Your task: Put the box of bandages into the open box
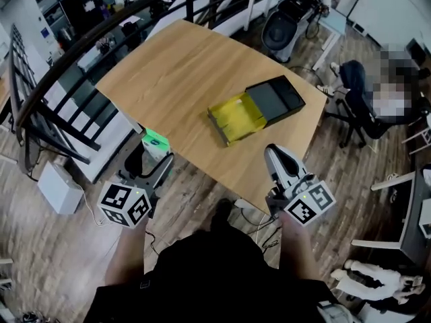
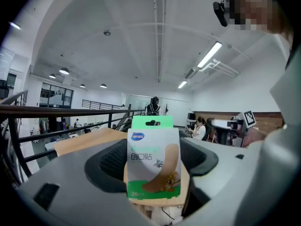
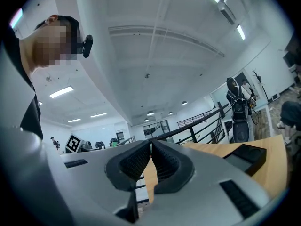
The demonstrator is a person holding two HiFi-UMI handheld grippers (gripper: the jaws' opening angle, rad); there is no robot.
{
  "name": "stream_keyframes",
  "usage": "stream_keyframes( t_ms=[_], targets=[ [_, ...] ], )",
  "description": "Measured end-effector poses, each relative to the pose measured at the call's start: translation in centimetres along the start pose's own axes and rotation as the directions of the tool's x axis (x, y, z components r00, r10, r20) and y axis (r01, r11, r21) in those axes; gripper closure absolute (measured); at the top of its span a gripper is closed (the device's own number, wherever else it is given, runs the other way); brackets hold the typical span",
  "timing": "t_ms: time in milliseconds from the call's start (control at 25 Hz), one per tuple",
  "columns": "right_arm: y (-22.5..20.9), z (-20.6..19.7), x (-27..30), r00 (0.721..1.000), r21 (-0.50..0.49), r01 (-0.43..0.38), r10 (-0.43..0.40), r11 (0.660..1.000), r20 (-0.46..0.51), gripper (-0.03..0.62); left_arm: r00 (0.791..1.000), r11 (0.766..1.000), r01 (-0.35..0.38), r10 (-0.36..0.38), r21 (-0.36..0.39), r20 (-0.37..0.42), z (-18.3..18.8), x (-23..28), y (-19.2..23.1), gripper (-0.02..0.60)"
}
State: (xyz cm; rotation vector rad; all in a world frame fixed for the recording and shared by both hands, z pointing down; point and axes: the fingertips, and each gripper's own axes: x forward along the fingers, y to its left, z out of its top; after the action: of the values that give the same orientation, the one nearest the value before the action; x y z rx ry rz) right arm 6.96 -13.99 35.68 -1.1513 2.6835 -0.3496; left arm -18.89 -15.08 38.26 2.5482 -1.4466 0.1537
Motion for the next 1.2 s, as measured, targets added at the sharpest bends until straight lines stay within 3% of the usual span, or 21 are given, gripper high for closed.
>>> stream_keyframes(
  t_ms=[480,880,1200],
  targets=[
    [-9.1,2.9,2.4,0.999,0.031,-0.026,0.026,0.999,0.023,0.556,1.0,1.0,-0.005,0.005,0.024,-0.005,3.3,9.8,-1.3,0.232],
    [-11.3,3.9,3.5,0.998,0.034,-0.053,0.052,0.998,0.035,0.556,1.0,0.999,-0.002,0.001,0.036,0.007,4.4,12.2,-2.0,0.232],
    [-12.2,4.0,4.8,1.0,0.029,-0.013,0.013,1.0,0.016,0.556,0.999,0.999,0.043,-0.043,0.021,-0.008,4.7,14.9,-0.7,0.232]
  ],
)
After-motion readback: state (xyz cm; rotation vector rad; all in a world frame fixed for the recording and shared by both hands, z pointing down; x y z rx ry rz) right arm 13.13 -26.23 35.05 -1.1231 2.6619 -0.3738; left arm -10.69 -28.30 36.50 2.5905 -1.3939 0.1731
